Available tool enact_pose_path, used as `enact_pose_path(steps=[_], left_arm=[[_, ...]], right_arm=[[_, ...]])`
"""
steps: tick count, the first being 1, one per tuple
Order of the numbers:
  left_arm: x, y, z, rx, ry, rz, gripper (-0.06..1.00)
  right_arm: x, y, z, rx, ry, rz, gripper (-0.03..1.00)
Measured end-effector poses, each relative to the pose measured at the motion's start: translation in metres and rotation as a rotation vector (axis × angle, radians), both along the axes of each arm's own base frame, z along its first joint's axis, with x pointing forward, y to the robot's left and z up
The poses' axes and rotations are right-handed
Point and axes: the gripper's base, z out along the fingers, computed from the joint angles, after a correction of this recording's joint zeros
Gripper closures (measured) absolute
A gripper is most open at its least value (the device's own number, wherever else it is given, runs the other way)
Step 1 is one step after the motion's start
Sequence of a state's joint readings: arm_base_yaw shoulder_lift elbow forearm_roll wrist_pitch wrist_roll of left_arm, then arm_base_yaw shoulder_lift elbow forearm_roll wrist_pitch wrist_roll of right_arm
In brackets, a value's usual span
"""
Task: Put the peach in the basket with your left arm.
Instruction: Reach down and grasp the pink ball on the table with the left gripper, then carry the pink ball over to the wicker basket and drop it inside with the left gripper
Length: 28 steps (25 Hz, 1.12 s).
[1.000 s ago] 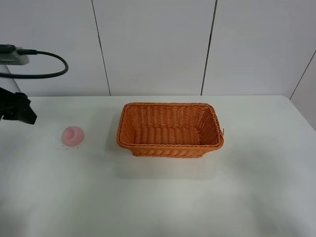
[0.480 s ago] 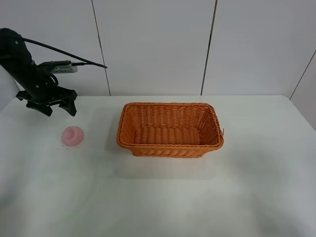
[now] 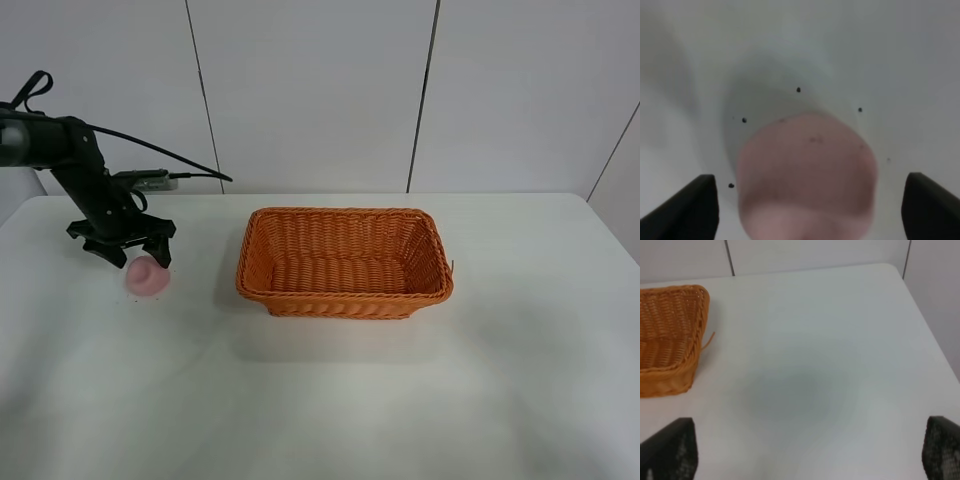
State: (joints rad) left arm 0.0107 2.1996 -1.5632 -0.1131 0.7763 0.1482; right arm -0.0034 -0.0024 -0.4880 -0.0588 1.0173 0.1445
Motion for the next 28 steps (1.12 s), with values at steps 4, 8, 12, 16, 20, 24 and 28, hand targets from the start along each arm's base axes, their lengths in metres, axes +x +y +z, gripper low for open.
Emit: enact_pose_path(steps=[4,8,12,16,20,24,28], left_arm=[[0.0,0.001,-0.004,0.009,0.01,-0.005,0.1],[0.0,0.001,-0.008,0.008,0.02,-0.006,0.1],[-0.001,0.001,-0.015,0.008,0.038,-0.006,0.1],[-0.001,0.001,-0.017,0.009,0.042,-0.007,0.2],[-0.001,0.001,-0.017,0.008,0.051,-0.008,0.63],[0.001,0.001,-0.001,0.007,0.047,-0.014,0.79],[0.003,0.0,0.038,0.003,0.022,0.002,0.79]], right_arm=[[0.0,0.0,0.0,0.0,0.0,0.0,0.27],[0.0,0.0,0.0,0.0,0.0,0.0,0.27],[0.0,0.0,0.0,0.0,0.0,0.0,0.27],[0.0,0.0,0.0,0.0,0.0,0.0,0.27],[0.0,0.0,0.0,0.0,0.0,0.0,0.27],[0.0,0.0,0.0,0.0,0.0,0.0,0.27],[0.0,0.0,0.0,0.0,0.0,0.0,0.27]])
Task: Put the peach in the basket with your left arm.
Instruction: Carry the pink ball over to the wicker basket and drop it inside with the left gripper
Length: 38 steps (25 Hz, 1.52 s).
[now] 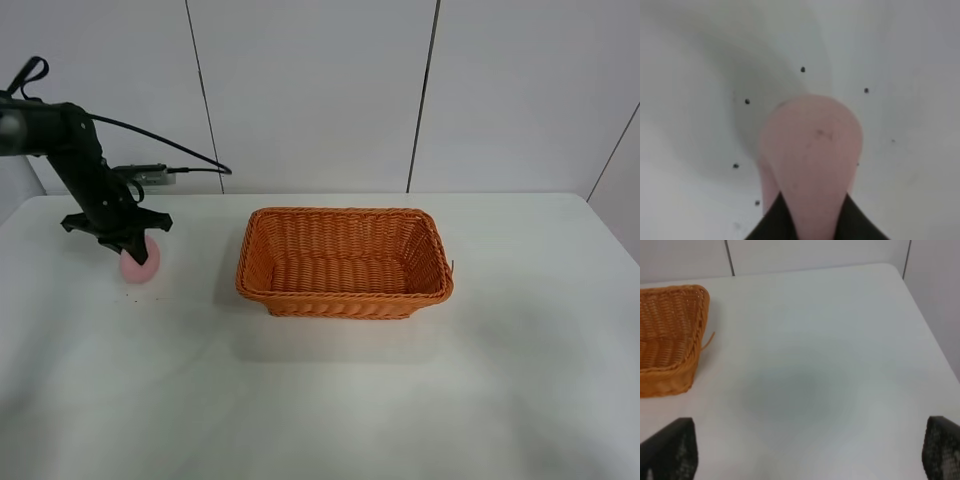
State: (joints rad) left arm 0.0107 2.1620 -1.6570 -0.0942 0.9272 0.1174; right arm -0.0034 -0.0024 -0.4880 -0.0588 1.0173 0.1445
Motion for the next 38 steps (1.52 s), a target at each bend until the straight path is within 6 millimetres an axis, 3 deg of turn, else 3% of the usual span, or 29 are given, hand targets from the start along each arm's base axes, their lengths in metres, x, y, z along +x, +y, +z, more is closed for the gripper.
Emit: enact_pose_path(steps=[5,10,15,20,24,31,35,38], left_arm=[[-0.005,0.0,0.066,-0.007,-0.078,0.028,0.79],[-0.01,-0.016,0.094,-0.01,-0.062,0.013,0.79],[-0.01,-0.072,0.119,-0.022,-0.129,-0.097,0.79],[-0.025,-0.137,0.123,-0.043,-0.143,-0.226,0.79],[-0.028,-0.186,0.113,-0.062,-0.145,-0.298,0.79],[-0.023,-0.265,0.062,-0.068,-0.12,-0.425,0.79],[-0.023,-0.295,0.023,-0.062,-0.09,-0.472,0.79],[-0.023,-0.305,-0.006,-0.058,-0.067,-0.481,0.79]], right_arm=[[0.0,0.0,0.0,0.0,0.0,0.0,0.27],[0.0,0.0,0.0,0.0,0.0,0.0,0.27],[0.0,0.0,0.0,0.0,0.0,0.0,0.27],[0.0,0.0,0.0,0.0,0.0,0.0,0.27],[0.0,0.0,0.0,0.0,0.0,0.0,0.27],[0.0,0.0,0.0,0.0,0.0,0.0,0.27],[0.0,0.0,0.0,0.0,0.0,0.0,0.27],[0.0,0.0,0.0,0.0,0.0,0.0,0.27]])
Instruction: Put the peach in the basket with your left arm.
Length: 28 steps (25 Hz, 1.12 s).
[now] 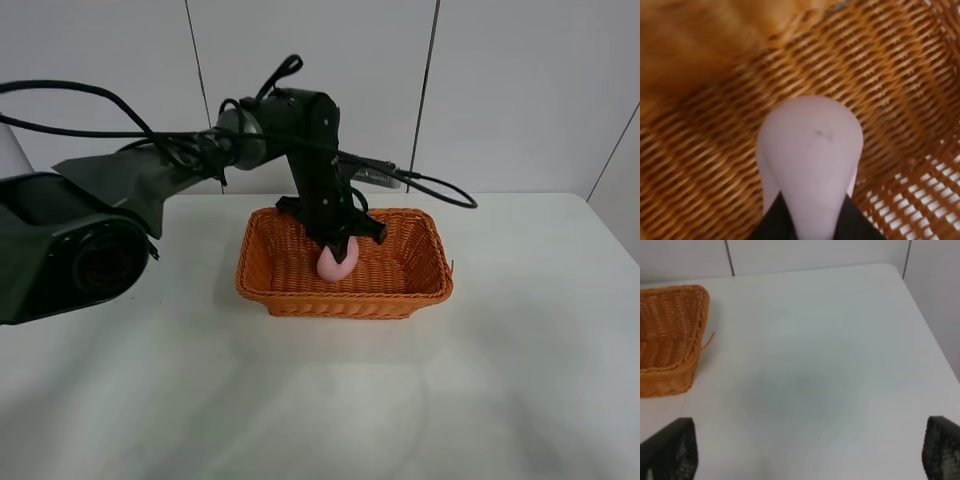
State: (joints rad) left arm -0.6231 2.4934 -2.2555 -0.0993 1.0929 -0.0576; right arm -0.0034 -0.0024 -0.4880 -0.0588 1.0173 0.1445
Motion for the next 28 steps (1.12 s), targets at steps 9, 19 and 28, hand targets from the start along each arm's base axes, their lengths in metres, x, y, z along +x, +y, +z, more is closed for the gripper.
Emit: enact_pose_path(steps=[9,19,28], left_arm=[[0.002,-0.003,-0.022,0.01,0.013,0.001,0.43],[0.004,0.006,0.013,0.044,-0.014,-0.006,0.08],[0.024,0.049,0.1,-0.065,-0.177,0.104,0.08]], right_arm=[[0.0,0.0,0.0,0.0,0.0,0.0,0.27],[0.0,0.0,0.0,0.0,0.0,0.0,0.27],[0.0,0.0,0.0,0.0,0.0,0.0,0.27]])
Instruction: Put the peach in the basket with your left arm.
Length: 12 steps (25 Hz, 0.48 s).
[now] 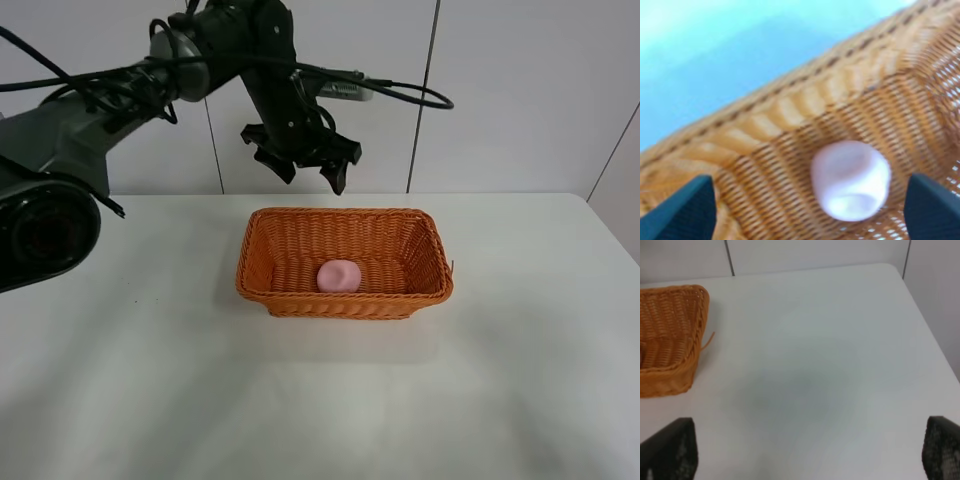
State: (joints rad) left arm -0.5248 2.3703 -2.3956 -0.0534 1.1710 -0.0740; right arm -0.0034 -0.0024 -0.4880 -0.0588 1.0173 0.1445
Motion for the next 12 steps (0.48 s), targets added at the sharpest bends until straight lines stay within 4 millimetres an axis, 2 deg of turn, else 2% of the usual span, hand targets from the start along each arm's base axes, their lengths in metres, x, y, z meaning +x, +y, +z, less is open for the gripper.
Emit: enact_pose_path(steps=[5,7,12], left_arm=[[0.025,0.048,-0.001,0.002,0.005,0.107,0.08],[0.037,0.075,-0.002,0.002,0.006,0.164,0.08],[0.061,0.157,-0.002,0.004,0.006,0.334,0.08]], right_arm=[[0.0,0.0,0.0,0.0,0.0,0.0,0.27],[0.0,0.0,0.0,0.0,0.0,0.0,0.27],[0.0,0.0,0.0,0.0,0.0,0.0,0.27]])
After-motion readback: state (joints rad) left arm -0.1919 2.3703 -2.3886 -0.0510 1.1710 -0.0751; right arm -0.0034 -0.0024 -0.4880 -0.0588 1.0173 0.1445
